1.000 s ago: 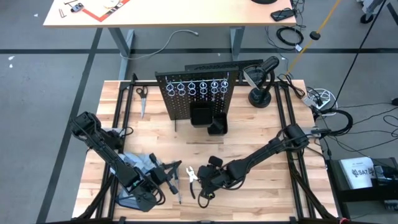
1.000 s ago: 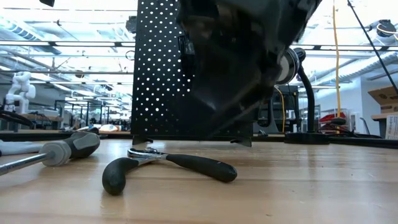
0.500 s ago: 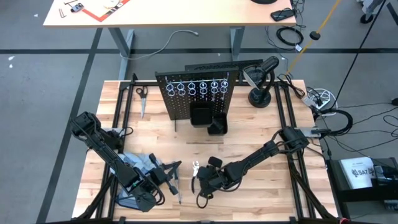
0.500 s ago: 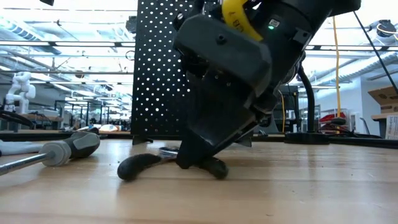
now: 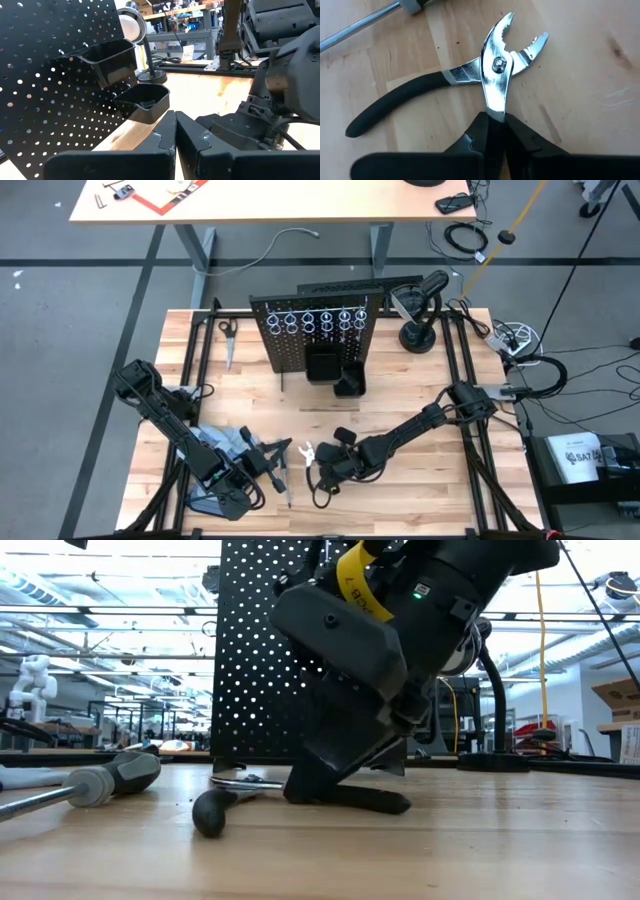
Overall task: Hang tools onto peg board
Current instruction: Hang the black pliers on the black pegboard
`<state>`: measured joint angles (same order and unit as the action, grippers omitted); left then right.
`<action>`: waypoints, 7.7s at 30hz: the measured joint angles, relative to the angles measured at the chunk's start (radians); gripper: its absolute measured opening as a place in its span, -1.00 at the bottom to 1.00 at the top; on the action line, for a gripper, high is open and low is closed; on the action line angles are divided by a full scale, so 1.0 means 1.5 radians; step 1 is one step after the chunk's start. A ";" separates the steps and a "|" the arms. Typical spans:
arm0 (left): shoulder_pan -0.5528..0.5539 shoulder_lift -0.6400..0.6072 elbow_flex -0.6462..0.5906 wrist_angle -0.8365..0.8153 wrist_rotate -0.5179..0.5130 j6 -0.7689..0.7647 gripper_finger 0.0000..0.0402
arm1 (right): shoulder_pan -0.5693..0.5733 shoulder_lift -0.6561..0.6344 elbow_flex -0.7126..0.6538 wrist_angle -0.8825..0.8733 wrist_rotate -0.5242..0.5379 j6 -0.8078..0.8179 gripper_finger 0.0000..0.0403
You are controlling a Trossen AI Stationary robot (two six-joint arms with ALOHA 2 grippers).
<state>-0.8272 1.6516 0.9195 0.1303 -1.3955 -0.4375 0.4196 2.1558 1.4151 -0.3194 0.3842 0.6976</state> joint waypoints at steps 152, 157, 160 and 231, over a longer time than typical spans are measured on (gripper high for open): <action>0.013 -0.048 0.000 0.533 0.005 0.561 -0.95 | -0.285 -0.215 0.152 0.708 0.182 -1.076 -0.87; 0.013 -0.048 0.000 0.533 0.005 0.561 -0.95 | -0.288 -0.215 0.152 0.675 0.183 -1.067 -0.87; 0.013 -0.048 0.000 0.533 0.005 0.562 -0.95 | -0.288 -0.215 0.152 0.669 0.191 -1.079 -0.87; 0.013 -0.048 0.000 0.529 0.004 0.562 -0.95 | -0.214 -0.216 0.151 0.687 0.369 -1.104 -1.00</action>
<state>-0.8077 1.5799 0.9195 0.9237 -1.3888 0.4061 0.0986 1.8324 1.6421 0.7118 0.9379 -0.9579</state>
